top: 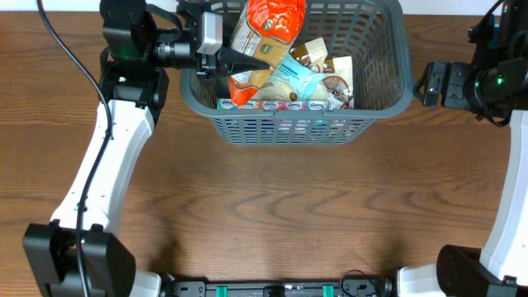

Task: Pack container
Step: 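Lift the orange-and-tan package into the basket and open the left gripper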

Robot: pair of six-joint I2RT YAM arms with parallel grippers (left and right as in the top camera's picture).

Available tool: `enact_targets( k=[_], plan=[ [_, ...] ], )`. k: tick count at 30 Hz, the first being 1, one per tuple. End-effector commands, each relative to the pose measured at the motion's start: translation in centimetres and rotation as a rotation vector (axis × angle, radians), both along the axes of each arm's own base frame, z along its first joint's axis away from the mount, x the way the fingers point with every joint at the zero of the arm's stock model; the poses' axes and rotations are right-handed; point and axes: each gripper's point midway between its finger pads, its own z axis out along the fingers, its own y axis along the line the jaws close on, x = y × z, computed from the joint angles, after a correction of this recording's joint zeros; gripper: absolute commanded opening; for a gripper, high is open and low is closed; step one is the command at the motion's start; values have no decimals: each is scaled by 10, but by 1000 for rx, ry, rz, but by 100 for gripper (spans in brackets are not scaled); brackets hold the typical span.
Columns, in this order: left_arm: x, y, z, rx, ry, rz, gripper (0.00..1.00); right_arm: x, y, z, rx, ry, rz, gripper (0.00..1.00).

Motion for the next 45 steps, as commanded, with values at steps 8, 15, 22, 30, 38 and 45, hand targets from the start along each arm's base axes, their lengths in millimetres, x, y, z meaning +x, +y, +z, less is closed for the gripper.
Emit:
enact_targets(
  k=[8, 15, 22, 30, 38, 45],
  plan=[
    [28, -1, -44, 21, 143, -41, 6, -1, 3, 3, 8, -8, -2, 99],
    [50, -3, -68, 29, 235, 8, 6, -2, 3, 2, 9, -1, -2, 99],
    [54, -3, -69, 29, 239, 35, 6, -4, 4, 1, 10, 8, -2, 99],
    [68, -3, -70, 28, 276, 114, 6, -5, 4, 1, 10, 10, -2, 99],
    [66, -10, -71, 30, 287, 113, 5, -7, 4, 0, 15, 17, -8, 99],
    [63, -17, -70, 31, 322, 98, 99, -9, 4, -1, 15, 26, -9, 99]
  ],
)
